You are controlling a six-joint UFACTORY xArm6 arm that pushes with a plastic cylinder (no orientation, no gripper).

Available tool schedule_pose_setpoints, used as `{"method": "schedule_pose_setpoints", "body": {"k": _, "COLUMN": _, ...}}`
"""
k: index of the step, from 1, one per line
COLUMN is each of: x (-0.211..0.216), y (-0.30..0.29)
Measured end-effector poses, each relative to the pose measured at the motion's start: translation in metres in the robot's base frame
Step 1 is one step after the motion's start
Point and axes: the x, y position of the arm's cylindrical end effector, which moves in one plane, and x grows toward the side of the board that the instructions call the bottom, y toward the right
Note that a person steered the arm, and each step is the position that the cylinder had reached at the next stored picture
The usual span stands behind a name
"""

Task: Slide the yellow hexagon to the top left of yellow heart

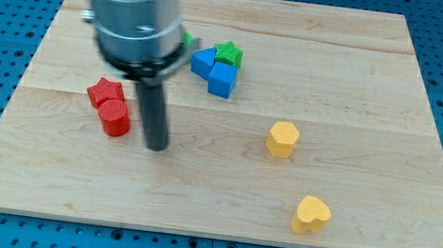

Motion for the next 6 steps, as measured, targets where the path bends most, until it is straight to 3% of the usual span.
{"method": "schedule_pose_setpoints", "body": {"k": 1, "x": -0.034, "y": 0.059}}
{"method": "schedule_pose_setpoints", "body": {"k": 2, "x": -0.042, "y": 0.114}}
{"method": "schedule_pose_setpoints", "body": {"k": 4, "x": -0.017, "y": 0.141}}
{"method": "schedule_pose_setpoints", "body": {"k": 6, "x": -0.042, "y": 0.150}}
